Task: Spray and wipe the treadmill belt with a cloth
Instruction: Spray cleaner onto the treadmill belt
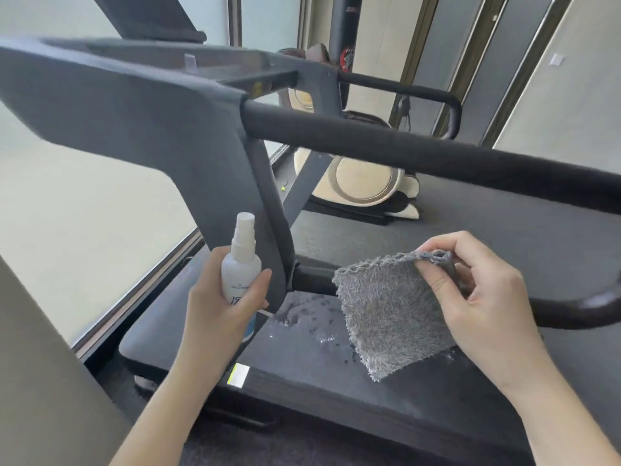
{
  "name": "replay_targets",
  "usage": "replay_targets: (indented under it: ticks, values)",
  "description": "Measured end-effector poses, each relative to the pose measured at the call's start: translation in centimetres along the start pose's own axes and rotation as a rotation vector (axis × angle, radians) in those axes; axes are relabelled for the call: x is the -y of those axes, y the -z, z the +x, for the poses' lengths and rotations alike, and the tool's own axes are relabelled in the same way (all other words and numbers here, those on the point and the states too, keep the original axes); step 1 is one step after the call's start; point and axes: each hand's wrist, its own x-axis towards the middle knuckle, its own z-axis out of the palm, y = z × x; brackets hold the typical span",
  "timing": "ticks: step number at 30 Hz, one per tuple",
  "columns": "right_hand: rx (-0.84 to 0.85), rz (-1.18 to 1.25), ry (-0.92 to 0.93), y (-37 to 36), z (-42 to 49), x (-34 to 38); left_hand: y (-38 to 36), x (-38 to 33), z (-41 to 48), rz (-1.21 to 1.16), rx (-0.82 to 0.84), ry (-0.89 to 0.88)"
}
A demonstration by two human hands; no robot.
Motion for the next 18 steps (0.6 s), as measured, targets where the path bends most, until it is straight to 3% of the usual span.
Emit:
replay_targets:
  ticks: [18]
  values:
    - [-0.002,-0.07,0.043,-16.0,-11.2,-17.5,-7.9,24.9,-8.7,-0.007,0.122,-0.004]
